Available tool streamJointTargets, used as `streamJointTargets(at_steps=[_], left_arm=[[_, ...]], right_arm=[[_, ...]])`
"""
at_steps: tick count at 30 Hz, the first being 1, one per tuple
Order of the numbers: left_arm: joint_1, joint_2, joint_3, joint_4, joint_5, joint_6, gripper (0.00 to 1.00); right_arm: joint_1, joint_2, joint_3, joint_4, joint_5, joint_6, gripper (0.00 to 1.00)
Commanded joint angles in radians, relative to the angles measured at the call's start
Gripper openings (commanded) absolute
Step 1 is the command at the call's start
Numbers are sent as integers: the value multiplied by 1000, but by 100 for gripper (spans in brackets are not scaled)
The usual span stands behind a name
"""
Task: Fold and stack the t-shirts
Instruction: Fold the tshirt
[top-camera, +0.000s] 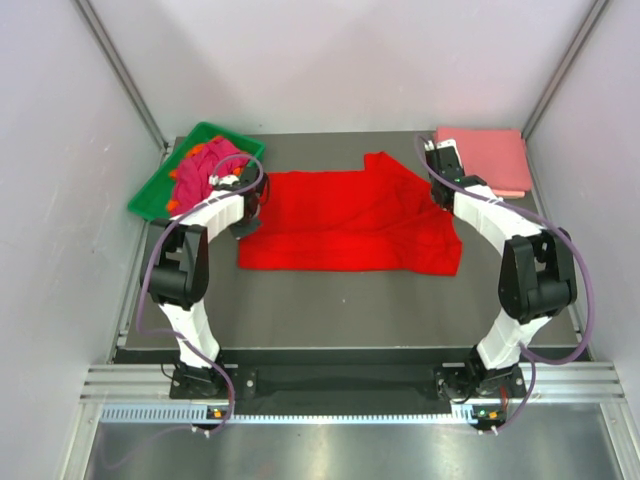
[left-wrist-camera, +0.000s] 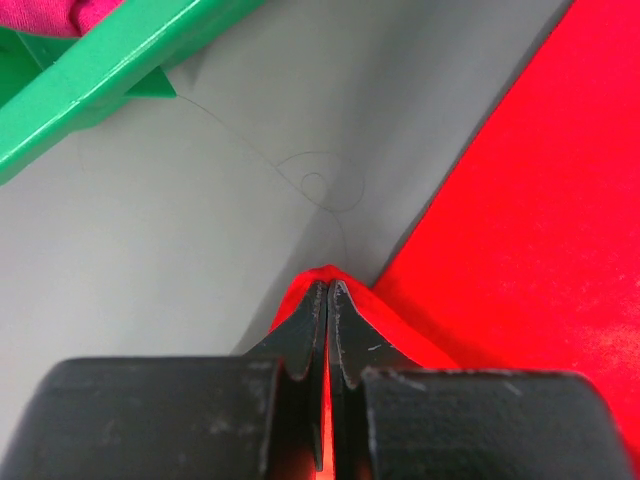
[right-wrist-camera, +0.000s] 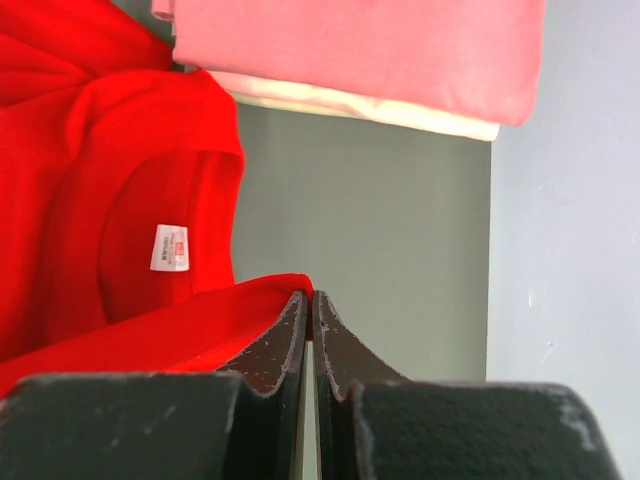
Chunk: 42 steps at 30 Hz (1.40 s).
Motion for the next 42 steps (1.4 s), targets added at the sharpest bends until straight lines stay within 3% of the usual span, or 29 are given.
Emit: streamJointTargets(at_steps=[1, 7, 13, 17, 18, 19, 22, 24, 28, 34, 42], left_arm=[[12, -33, 28, 11, -9, -10, 0], [15, -30, 25, 80, 72, 36, 0], [16, 11, 95, 16, 40, 54, 0], [15, -30, 138, -29, 18, 120, 38], [10, -44, 161, -29, 17, 143, 63], [-4, -58, 166, -29, -1, 203, 70], [-7, -110, 167, -64, 43, 229, 69], [-7, -169, 99, -38, 118, 234, 66], [-7, -289, -79, 38, 308, 255, 60], [48, -365, -273, 109, 513, 223, 60], [182, -355, -353, 204, 586, 213, 59]], right_arm=[[14, -4, 30, -1, 51, -11, 0], [14, -1, 37, -9, 47, -8, 0], [12, -1, 82, -27, -21, 22, 2], [14, 11, 192, -180, -117, 137, 18], [14, 19, 218, -231, -183, 173, 29], [12, 23, 262, -285, -206, 264, 33], [5, -2, 225, -452, -269, 480, 37], [-6, -60, 148, -460, -382, 547, 37], [-46, -168, -75, -439, -447, 690, 36], [-141, -302, -332, -345, -528, 776, 36], [-252, -377, -490, -175, -562, 768, 37]])
